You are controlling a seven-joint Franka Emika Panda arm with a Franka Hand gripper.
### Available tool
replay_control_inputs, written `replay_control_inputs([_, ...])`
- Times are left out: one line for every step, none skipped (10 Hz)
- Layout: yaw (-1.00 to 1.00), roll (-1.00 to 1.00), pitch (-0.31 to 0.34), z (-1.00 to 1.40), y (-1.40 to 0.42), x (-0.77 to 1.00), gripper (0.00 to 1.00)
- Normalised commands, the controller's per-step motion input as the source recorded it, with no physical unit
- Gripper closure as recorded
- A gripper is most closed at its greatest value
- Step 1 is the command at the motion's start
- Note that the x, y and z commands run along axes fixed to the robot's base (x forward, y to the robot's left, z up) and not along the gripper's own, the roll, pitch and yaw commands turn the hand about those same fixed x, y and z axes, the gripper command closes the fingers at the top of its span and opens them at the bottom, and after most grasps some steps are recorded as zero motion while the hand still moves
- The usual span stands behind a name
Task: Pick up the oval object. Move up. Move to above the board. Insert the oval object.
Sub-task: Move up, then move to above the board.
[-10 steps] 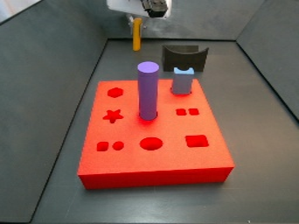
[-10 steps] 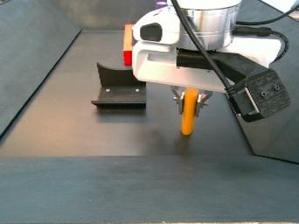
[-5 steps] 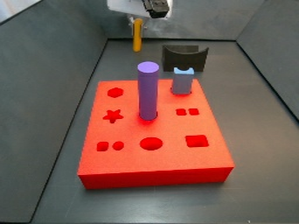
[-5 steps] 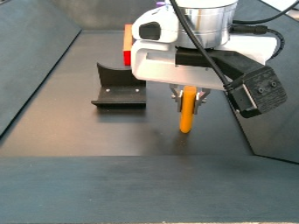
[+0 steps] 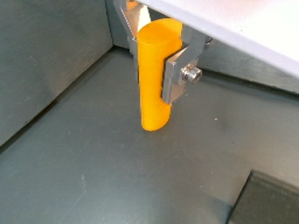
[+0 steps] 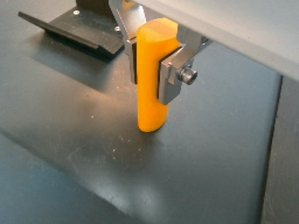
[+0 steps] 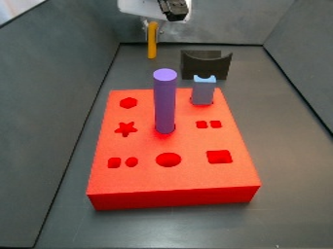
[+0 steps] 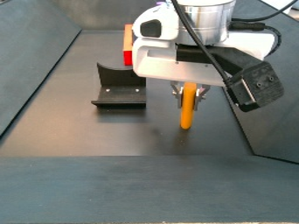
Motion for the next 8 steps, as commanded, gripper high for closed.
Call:
replay_control_inputs([0.03, 0.00, 0.003, 0.83, 0.07, -0.02, 1.00])
replay_control_inputs([0.02, 0.02, 0.032, 0.71, 0.07, -0.04, 1.00])
replay_control_inputs([0.01, 0.03, 0.049, 0.59, 0.04, -0.03, 1.00])
replay_control_inputs([0.00, 0.06, 0.067, 0.41, 0.01, -0.02, 1.00])
replay_control_inputs([0.00, 0.07, 0.076, 0.32, 0.01, -0.02, 1.00])
replay_control_inputs([-0.10, -0.34, 0.208, 1.00, 0.02, -0.04, 1.00])
replay_control_inputs([-0.09, -0.32, 0.197, 1.00, 0.02, -0.04, 1.00])
replay_control_inputs([-0.09, -0.27, 0.169, 1.00, 0.03, -0.03, 1.00])
